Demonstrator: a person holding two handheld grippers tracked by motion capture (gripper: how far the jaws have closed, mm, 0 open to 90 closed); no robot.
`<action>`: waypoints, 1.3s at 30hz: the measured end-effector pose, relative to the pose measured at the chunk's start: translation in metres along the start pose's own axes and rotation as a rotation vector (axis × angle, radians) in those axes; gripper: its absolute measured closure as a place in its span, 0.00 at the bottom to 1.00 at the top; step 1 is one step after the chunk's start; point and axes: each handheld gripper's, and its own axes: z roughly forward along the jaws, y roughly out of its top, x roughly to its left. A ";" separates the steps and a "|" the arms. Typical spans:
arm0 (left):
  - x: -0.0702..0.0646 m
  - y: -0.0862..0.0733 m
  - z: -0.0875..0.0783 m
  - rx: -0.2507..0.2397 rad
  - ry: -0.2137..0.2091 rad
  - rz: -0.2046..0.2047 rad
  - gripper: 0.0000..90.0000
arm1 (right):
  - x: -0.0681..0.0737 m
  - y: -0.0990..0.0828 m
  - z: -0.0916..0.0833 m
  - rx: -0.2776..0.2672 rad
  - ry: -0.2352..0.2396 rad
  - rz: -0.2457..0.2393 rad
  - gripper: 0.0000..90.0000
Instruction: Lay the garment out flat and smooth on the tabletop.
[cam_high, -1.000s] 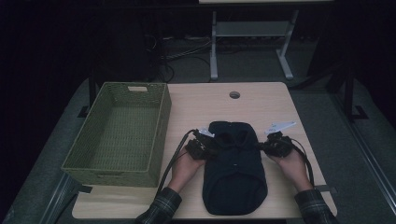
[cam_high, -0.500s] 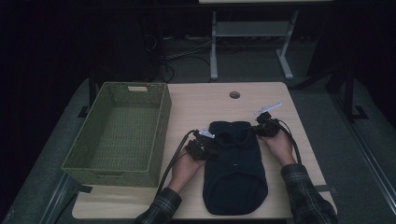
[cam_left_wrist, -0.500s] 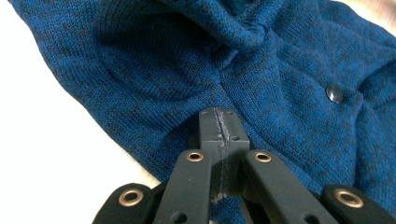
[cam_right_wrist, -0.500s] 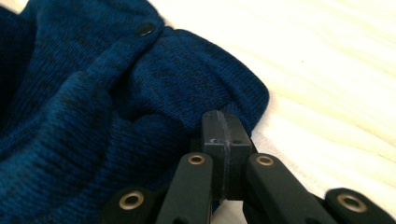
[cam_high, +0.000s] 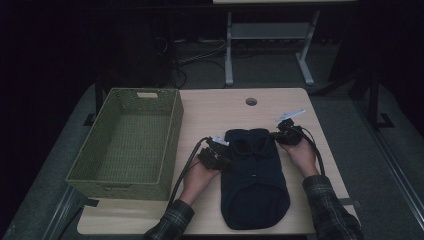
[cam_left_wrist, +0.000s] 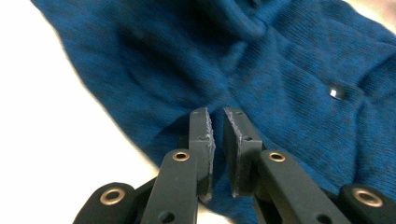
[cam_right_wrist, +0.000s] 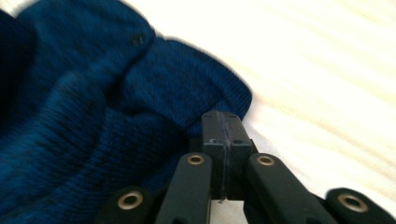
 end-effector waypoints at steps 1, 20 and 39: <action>0.002 0.002 -0.003 -0.006 0.000 -0.005 0.91 | -0.001 0.001 -0.003 -0.020 0.007 0.004 0.96; 0.058 0.066 -0.013 -0.031 0.116 -0.038 0.81 | -0.014 0.022 -0.008 -0.047 0.033 0.005 0.65; 0.077 0.080 0.028 -0.003 0.126 -0.079 0.58 | -0.025 0.021 -0.007 -0.036 0.025 0.026 0.57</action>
